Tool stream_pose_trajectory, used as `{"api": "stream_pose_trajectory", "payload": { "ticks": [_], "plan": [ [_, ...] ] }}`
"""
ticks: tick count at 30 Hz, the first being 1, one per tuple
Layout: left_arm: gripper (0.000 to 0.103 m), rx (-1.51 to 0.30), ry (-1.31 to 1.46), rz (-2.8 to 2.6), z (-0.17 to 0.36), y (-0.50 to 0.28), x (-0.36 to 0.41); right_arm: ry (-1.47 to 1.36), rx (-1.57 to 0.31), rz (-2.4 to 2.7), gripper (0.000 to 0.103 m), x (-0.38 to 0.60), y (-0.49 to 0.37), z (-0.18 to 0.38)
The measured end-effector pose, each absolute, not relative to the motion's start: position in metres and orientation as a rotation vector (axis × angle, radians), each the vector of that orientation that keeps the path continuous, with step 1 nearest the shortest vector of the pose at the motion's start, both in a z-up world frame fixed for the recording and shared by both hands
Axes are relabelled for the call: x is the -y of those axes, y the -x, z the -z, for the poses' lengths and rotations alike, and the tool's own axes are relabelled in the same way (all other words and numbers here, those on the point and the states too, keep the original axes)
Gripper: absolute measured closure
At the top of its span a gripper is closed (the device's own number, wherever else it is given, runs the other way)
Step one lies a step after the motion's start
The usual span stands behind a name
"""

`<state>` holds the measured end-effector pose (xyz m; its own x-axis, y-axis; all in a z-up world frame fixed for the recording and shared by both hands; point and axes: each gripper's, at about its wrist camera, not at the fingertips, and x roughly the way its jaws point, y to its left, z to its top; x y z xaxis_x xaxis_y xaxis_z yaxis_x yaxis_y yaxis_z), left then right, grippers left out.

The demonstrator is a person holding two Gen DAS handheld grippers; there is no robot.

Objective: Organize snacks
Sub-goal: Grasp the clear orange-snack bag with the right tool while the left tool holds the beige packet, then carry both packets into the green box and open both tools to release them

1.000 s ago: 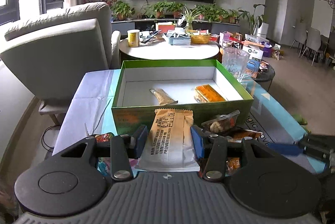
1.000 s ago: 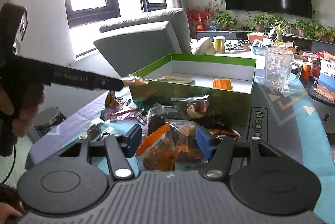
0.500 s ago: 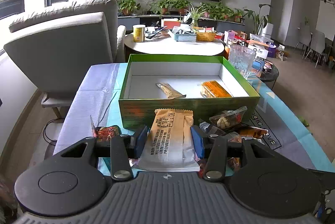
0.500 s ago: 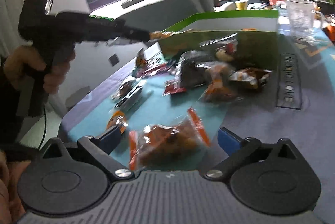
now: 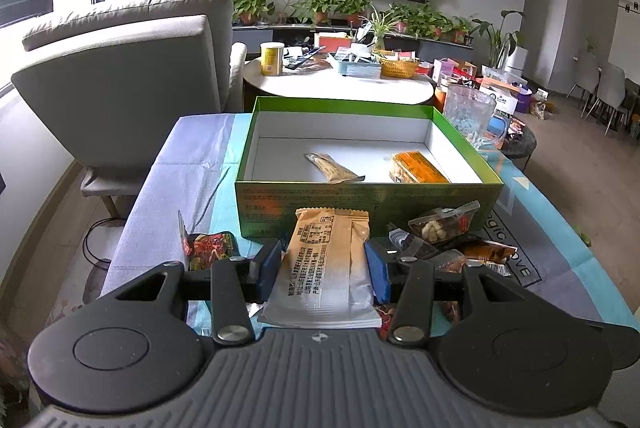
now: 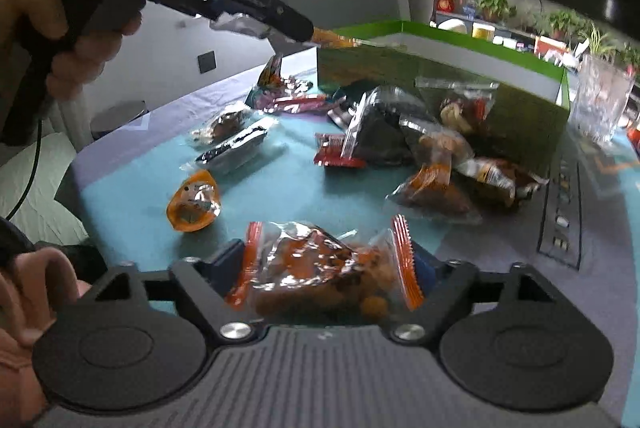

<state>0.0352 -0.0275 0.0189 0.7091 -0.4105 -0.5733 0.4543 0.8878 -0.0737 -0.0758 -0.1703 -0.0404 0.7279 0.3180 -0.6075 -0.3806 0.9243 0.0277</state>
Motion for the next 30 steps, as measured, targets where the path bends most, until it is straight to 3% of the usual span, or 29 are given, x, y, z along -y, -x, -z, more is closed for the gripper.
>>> {"api": "stream_pose_trajectory", "payload": {
  "ticks": [12,30],
  "plan": [
    [0.060,-0.597,-0.071,0.480,-0.028,-0.045,0.035,0.053,-0.480,-0.305,0.024,0.195,0.071,0.002],
    [0.060,-0.513,-0.101,0.438,-0.058,-0.115,0.085,-0.084,-0.304,-0.099,0.024,0.242,-0.023,-0.028]
  ]
}}
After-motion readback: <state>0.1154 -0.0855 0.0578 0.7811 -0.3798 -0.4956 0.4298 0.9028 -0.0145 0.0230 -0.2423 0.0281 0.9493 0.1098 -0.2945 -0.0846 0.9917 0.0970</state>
